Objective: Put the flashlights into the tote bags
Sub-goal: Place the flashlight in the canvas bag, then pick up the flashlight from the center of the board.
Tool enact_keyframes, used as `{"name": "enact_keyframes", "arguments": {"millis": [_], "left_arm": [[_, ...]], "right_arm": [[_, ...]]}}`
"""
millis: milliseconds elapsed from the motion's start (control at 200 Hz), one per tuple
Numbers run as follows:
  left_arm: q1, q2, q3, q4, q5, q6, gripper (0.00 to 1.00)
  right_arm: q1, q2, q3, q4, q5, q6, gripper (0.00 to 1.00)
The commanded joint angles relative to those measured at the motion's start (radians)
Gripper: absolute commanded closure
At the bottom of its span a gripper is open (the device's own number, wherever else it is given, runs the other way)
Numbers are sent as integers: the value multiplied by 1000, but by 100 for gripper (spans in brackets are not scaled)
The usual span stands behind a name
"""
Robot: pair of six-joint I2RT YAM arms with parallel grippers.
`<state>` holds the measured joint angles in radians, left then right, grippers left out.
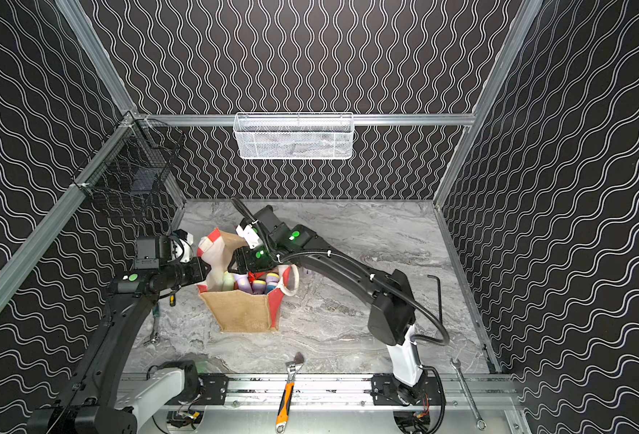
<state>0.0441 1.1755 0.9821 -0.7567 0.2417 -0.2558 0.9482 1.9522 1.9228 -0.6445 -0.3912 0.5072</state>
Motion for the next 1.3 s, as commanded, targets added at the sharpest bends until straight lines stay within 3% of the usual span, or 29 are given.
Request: {"name": "enact_keyframes", "arguments": {"millis": [0, 160, 355, 556, 801, 1001, 1296], "left_arm": [[1, 4, 8, 26, -5, 6, 78], [0, 2, 6, 23, -16, 7, 79], [1, 10, 9, 26, -20, 6, 79], [1, 16, 13, 22, -33, 6, 79], [2, 24, 24, 14, -44, 11, 79], [2, 32, 21, 10, -61, 13, 79], [0, 30, 18, 9, -79, 16, 79]], "right_arm": [[-7, -82, -39, -1, 110, -38, 39], [-66, -254, -215, 92, 217, -20, 39], [-241, -457, -440, 171, 267, 20, 39], [-377, -525, -561, 168, 289, -1, 37], [-456, -430, -586, 159, 325, -69, 37], [-462, -255, -511, 109, 393, -163, 34], [-461, -69, -456, 62, 408, -190, 31]]}}
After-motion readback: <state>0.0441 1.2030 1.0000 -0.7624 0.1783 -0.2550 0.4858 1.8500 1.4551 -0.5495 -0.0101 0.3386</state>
